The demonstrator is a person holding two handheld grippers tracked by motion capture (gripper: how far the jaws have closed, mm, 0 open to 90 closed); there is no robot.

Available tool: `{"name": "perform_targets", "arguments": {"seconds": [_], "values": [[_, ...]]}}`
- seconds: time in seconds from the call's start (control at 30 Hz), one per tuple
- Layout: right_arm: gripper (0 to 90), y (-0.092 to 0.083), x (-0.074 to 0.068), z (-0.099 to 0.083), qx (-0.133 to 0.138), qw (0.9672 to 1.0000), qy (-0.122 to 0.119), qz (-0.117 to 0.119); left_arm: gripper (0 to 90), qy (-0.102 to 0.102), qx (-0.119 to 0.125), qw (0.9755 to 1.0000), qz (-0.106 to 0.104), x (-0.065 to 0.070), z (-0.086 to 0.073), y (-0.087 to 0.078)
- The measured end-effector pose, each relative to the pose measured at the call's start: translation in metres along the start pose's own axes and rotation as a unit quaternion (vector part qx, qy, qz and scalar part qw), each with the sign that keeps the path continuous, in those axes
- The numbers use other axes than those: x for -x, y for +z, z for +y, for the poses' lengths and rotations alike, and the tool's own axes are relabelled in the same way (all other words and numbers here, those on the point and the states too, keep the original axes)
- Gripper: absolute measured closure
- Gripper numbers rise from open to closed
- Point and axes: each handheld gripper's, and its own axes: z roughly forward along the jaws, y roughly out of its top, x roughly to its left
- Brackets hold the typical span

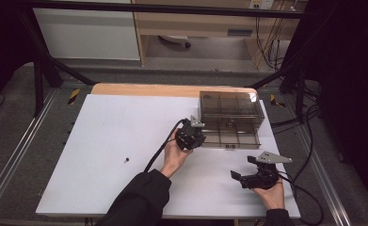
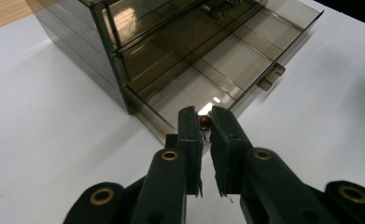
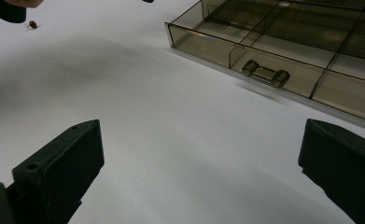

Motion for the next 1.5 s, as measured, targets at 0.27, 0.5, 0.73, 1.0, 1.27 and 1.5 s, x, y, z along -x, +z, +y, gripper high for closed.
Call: {"name": "perform_targets", "arguments": {"seconds": [0.27,0.5,0.73,1.0,1.27,1.5], "values": [[0.7,0.000,0.000,0.000,0.000,1.0000,0.000,0.000,82.3,-0.003,-0.001,1.0000,0.007,0.000,0.007,0.011],[0.7,0.000,0.000,0.000,0.000,1.0000,0.000,0.001,82.3,-0.004,-0.006,0.9999,0.010,0.000,0.006,0.025],[0.7,0.000,-0.001,0.000,-0.001,1.0000,0.000,0.001,82.0,-0.008,-0.012,0.9998,0.015,-0.003,0.003,0.036],[0.7,0.000,-0.001,0.000,0.001,1.0000,0.001,0.002,80.9,-0.004,-0.010,0.9998,0.014,-0.004,0.001,0.042],[0.6,0.000,0.000,0.000,0.002,1.0000,0.000,0.002,70.7,-0.001,-0.001,0.9999,0.010,-0.003,0.002,0.032],[0.7,-0.001,0.000,-0.001,0.002,1.0000,0.003,0.002,56.1,-0.002,0.002,1.0000,-0.002,-0.005,-0.006,0.012]]}}
